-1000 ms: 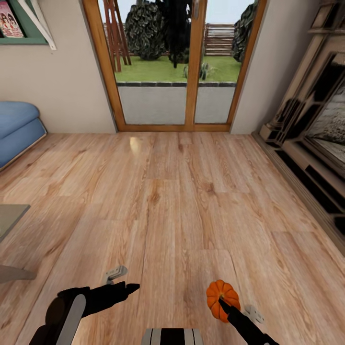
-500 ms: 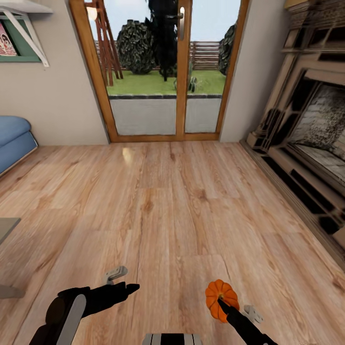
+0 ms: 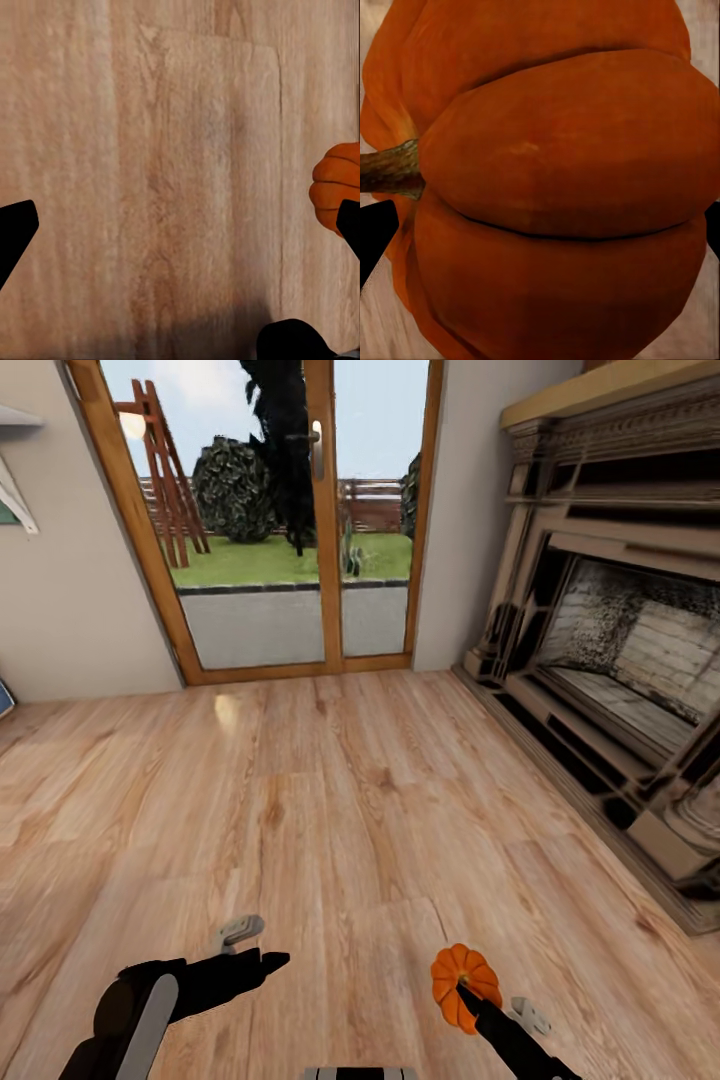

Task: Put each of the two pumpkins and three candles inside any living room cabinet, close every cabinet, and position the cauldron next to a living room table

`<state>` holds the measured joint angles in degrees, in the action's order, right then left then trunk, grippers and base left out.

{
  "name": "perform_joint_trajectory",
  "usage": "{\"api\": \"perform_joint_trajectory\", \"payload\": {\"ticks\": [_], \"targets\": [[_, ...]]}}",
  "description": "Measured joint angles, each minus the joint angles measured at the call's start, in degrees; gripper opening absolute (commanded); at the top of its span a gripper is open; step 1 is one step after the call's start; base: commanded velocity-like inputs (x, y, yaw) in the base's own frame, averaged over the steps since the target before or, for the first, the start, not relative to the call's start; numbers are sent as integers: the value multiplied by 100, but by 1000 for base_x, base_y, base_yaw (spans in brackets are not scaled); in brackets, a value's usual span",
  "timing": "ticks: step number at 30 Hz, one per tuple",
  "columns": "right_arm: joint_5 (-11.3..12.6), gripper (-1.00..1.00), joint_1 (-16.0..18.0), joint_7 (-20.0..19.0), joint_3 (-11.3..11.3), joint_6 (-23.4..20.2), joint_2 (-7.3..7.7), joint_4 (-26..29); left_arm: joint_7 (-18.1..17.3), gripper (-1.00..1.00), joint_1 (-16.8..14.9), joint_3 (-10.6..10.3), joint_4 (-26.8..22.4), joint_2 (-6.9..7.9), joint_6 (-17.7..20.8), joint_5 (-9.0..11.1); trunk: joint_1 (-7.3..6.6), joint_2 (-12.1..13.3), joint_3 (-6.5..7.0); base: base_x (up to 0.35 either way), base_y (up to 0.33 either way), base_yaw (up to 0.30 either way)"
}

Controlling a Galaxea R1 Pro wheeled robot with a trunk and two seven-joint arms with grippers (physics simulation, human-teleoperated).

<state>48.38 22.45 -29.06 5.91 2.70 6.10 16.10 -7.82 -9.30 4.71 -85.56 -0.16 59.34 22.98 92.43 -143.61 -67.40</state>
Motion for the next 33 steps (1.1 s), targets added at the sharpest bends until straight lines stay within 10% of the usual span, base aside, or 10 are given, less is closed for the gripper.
{"api": "perform_joint_trajectory", "payload": {"ticks": [33], "targets": [[8, -100, 0, 3, 5, -5, -12, -53, 0, 100, 1, -37, 0, 0, 0, 8, -96, 78, 485, 0, 0, -234]]}}
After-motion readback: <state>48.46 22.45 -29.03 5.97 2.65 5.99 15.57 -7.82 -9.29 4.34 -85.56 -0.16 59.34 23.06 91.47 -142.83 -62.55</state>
